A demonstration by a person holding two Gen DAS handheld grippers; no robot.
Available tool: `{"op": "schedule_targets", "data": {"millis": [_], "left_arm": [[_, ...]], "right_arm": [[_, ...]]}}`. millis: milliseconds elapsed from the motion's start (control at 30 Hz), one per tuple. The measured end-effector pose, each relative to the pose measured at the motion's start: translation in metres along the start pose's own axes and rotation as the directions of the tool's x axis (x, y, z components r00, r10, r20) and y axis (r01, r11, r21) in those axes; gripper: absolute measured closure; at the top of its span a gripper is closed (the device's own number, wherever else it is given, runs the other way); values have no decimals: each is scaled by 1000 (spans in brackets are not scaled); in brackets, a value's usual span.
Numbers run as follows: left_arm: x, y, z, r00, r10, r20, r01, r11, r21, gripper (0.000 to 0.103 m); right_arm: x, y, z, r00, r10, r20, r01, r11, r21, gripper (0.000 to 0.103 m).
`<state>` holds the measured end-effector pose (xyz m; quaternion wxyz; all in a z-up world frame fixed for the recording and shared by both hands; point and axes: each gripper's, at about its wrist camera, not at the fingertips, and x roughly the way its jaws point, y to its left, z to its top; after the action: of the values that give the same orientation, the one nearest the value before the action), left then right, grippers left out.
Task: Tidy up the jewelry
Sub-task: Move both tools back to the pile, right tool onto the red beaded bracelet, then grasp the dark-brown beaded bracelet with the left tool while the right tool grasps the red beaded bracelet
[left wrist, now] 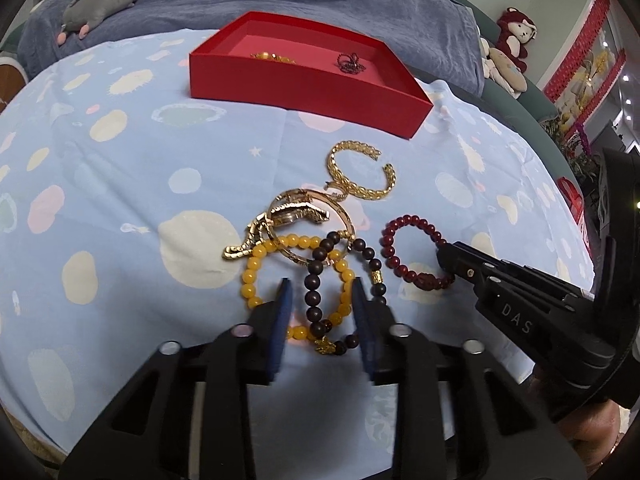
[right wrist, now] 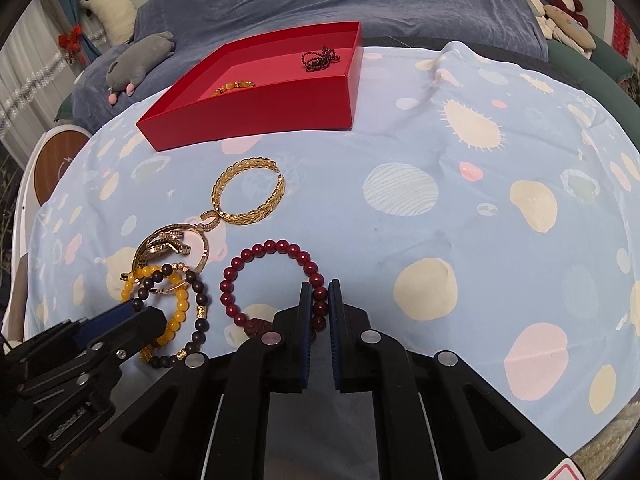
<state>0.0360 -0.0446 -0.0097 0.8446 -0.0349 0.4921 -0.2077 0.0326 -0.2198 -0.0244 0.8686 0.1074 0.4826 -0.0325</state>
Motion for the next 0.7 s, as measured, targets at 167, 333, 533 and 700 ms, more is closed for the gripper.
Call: {"op": "schedule_targets", "data": {"millis": [167,333,533,700], "left_arm": [[0,-1,-1,1000,-19,4,19,1000,7,95],[-7,1,2,999,-43,22,43,999,-12,95],[-23,1,11,997,-62,53,64,997,-33,95],[-41,-2,27,992,-81,95,84,996,-33,95]], "right_arm": [[-1,-1,-1,1000,8,0,-8,1000,4,96],[-9,1,1,999,28,24,-28,1000,1,96],[-23,-2,5,997,48,55,-49,999,21,96],[-41,-7,17,994,54,96,-58,998,38,96]]}}
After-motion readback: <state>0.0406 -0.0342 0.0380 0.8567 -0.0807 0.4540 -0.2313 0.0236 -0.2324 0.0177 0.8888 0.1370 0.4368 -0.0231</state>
